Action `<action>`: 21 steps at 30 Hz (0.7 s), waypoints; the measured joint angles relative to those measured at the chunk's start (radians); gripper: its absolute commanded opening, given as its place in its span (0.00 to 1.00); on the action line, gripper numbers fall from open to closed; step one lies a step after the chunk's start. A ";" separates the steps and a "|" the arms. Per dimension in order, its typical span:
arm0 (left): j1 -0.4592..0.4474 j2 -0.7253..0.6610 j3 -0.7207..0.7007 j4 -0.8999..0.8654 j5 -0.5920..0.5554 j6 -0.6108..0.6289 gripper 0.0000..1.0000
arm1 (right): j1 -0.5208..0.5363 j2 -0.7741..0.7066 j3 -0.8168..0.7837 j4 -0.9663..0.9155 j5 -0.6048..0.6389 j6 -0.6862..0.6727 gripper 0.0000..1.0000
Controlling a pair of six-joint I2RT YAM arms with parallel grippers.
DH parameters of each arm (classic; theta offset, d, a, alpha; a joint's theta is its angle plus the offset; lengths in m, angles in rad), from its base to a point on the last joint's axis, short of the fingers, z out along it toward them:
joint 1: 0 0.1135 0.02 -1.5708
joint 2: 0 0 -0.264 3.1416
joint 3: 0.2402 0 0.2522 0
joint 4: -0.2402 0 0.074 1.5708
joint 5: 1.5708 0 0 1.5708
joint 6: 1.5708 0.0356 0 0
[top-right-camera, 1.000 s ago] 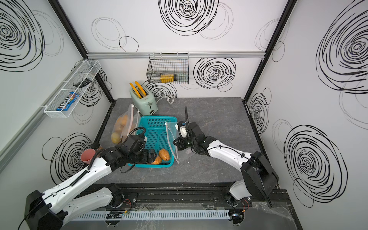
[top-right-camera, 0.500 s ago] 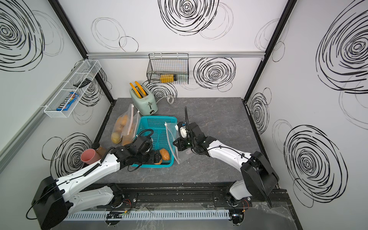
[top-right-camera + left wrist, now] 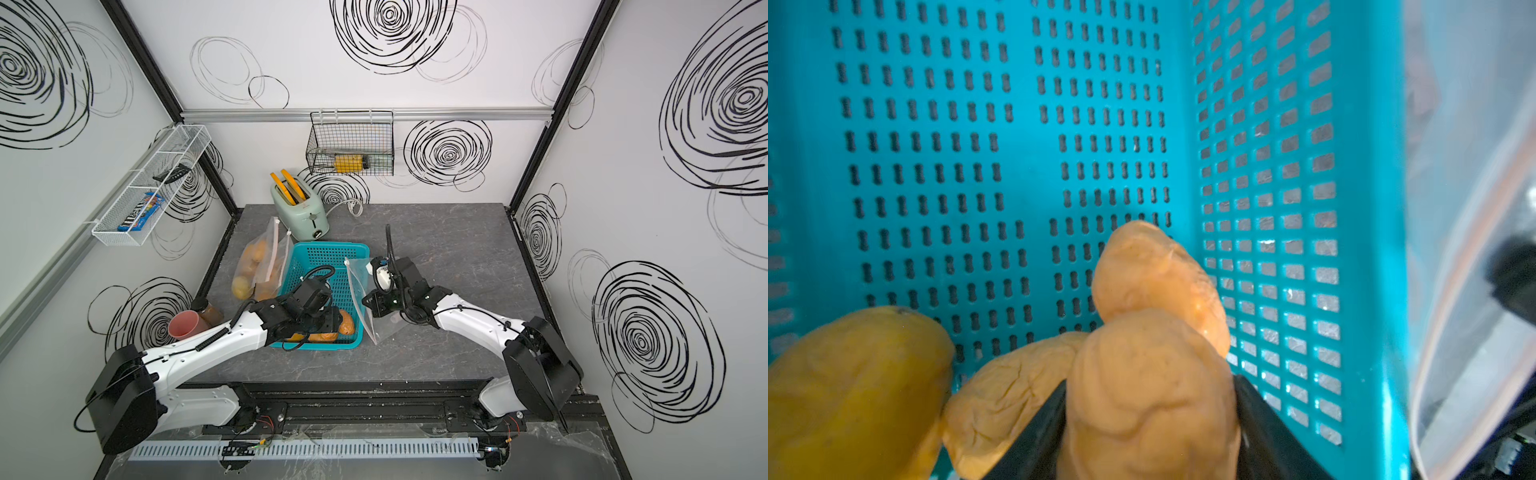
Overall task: Put the potatoes into a zipper bag and zip it
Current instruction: Pick up the potato from the basket, then place the potato into the zipper food storage bag.
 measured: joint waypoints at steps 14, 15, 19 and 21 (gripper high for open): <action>-0.009 -0.294 -0.009 0.091 0.108 0.111 0.46 | 0.000 -0.041 0.000 -0.018 -0.004 0.008 0.00; -0.011 -0.308 -0.021 0.138 0.158 0.109 0.46 | 0.000 -0.045 0.000 -0.018 -0.007 0.011 0.00; -0.019 -0.285 -0.048 0.286 0.286 0.093 0.45 | 0.000 -0.061 0.000 -0.019 -0.022 0.023 0.00; -0.029 -0.233 -0.048 0.343 0.319 0.089 0.44 | 0.000 -0.074 0.000 -0.023 -0.031 0.031 0.00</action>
